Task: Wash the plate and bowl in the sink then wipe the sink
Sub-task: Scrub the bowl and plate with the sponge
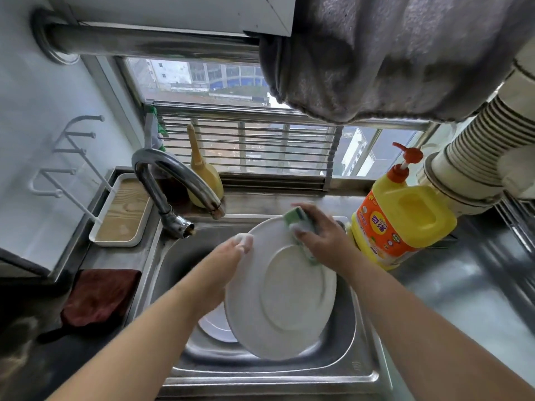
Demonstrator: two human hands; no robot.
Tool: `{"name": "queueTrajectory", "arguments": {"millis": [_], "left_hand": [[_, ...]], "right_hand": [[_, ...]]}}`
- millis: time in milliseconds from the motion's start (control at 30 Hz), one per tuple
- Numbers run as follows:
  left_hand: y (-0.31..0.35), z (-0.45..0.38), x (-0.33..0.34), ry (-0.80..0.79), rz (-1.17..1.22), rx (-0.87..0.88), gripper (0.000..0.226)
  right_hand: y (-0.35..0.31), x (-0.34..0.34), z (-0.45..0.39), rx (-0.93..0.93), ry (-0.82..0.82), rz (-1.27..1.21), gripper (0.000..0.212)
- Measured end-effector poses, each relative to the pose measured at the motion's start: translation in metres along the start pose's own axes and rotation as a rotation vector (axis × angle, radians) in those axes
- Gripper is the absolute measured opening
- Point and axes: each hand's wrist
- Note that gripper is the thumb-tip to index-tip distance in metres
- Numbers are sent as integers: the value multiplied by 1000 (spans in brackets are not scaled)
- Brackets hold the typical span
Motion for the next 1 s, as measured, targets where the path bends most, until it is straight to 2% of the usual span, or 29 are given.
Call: {"name": "queueTrajectory", "arguments": {"millis": [133,233,300,400,433,467,533,567,600,667,733,800,833,900,933,1000], "left_hand": [[3,-9,4,61,-9,119,22],[-7,-3,12,103,76,189,22],[-13,2,17,164,33,211,26],[-13,10,24,211,17,218,35],[-13,9,24,220,10,222,32],[-12,9,25,227,5,229,30],[-14,8,24,228,39,253,25],[-14,10,23,231,63,259,21],[-15,11,22,241,77,257,23],[-15,17,21,271,85,246,30],[-14,21,22,306,104,255,34],[-13,23,23,354,142,273,33],[-14,24,24,372,160,289,32],[-15,26,27,390,185,293,29],[-18,27,29,382,195,281,28],[-29,32,28,327,216,225,20]], "right_hand": [[-30,28,5,-204,55,400,54],[-31,50,16,-275,74,459,57],[-16,43,5,-132,100,320,56],[3,27,-16,266,164,-7,50],[1,31,-13,278,175,-14,49],[-5,39,-8,198,183,45,48],[-27,61,10,-73,181,164,46],[-33,67,13,-152,163,161,44],[-36,65,10,-153,140,128,41],[-21,52,-11,20,125,46,34],[7,37,-22,324,166,-130,35],[29,37,-12,642,246,-546,42],[36,41,-1,741,246,-761,45],[43,53,18,842,235,-1029,48],[47,59,22,867,242,-1086,49],[58,65,27,817,295,-1009,44]]}}
Point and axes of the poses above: each hand's wrist, its own z-axis away from the middle knuckle, its own x-axis out of the palm, y = z × x, and after that the axes turned 5 degrees about -z, right-handed
